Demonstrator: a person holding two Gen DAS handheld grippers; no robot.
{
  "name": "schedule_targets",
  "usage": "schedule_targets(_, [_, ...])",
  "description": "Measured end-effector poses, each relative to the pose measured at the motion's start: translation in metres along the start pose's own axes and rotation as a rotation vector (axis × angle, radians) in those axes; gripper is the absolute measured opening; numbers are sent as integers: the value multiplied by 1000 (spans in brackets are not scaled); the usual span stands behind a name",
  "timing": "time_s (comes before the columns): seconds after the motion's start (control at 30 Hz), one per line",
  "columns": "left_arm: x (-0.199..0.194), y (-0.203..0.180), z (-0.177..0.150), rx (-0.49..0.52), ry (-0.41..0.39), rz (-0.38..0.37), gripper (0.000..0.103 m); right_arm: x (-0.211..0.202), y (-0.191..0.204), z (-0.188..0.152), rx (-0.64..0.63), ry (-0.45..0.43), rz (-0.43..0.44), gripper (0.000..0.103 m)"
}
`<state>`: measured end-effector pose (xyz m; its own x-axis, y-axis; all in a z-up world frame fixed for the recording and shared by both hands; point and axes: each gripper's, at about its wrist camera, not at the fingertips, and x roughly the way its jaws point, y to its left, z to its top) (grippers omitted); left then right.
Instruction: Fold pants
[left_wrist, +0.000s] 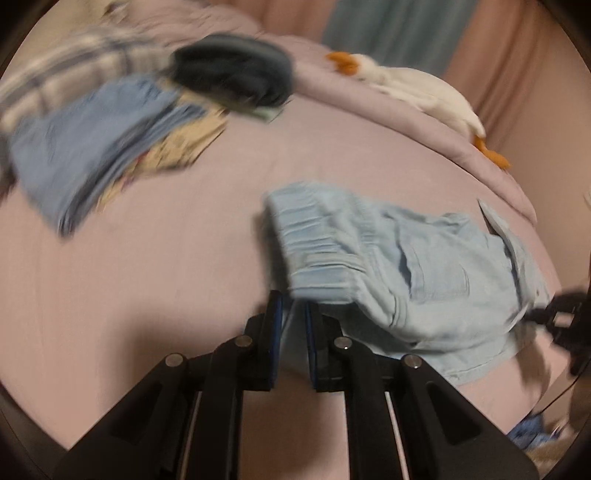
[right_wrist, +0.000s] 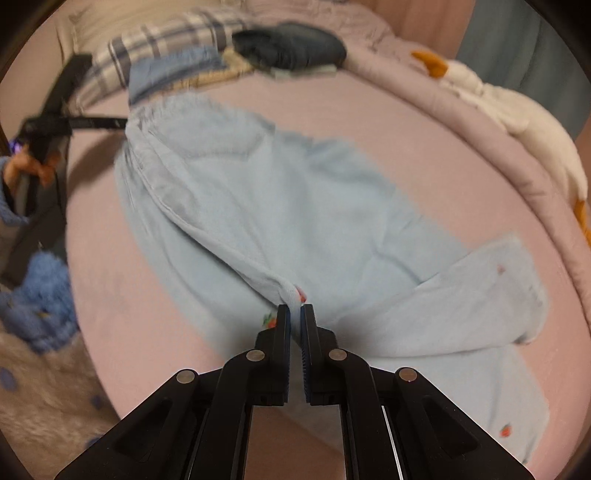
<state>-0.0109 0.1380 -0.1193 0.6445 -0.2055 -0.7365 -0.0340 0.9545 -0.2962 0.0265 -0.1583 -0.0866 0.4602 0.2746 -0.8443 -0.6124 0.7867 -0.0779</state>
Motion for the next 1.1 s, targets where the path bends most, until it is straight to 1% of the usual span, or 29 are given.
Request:
schedule_targets(0.07, [-3, 12, -10, -83, -7, -11, 11, 10, 4, -2, -4, 18, -16, 6])
schedule_targets(0.1, [-6, 14, -12, -107, -10, -18, 12, 14, 4, -2, -2, 23, -22, 6])
schedule_targets(0.17, [-13, 24, -21, -186, -20, -41, 12, 16, 1, -1, 14, 20, -24, 6])
schedule_targets(0.23, [-21, 28, -27, -244, -28, -64, 15, 17, -4, 2, 35, 16, -17, 6])
schedule_targets(0.27, [-25, 30, -31, -280, -39, -92, 17, 17, -5, 3, 42, 15, -15, 6])
schedule_targets(0.3, [-30, 32, -34, -315, -45, -123, 22, 18, -7, 4, 44, 16, -17, 6])
schedule_targets(0.33, [-33, 34, -37, -356, -52, -158, 29, 19, -7, 5, 43, 16, -23, 6])
schedule_targets(0.37, [-36, 37, -39, -404, -60, -200, 33, 19, -6, 5, 41, 17, -30, 6])
schedule_targets(0.4, [-39, 37, -39, -431, -63, -226, 39, 19, -5, 6, 38, 18, -38, 6])
schedule_targets(0.43, [-39, 37, -39, -460, -67, -256, 41, 20, -5, 7, 37, 18, -42, 6])
schedule_targets(0.47, [-40, 38, -40, -495, -72, -300, 41, 20, -4, 7, 39, 17, -46, 6])
schedule_targets(0.5, [-40, 36, -37, -513, -73, -322, 41, 21, -1, 7, 43, 14, -47, 6])
schedule_targets(0.57, [-39, 33, -35, -538, -66, -359, 41, 22, -4, 7, 64, 7, -40, 6])
schedule_targets(0.67, [-33, 24, -31, -522, -44, -352, 41, 21, 3, 0, 85, -1, -31, 6])
schedule_targets(0.8, [-23, 18, -28, -547, -33, -402, 41, 21, 4, -1, 83, -3, -30, 6])
schedule_targets(0.93, [-11, 8, -20, -543, -13, -411, 41, 21, 2, -1, 87, -7, -21, 6])
schedule_targets(1.0, [-6, 5, -17, -541, -6, -400, 41, 21, 0, -2, 91, -10, -13, 6])
schedule_targets(1.1, [3, 0, -11, -539, 16, -360, 41, 20, 0, -1, 89, -14, -13, 6])
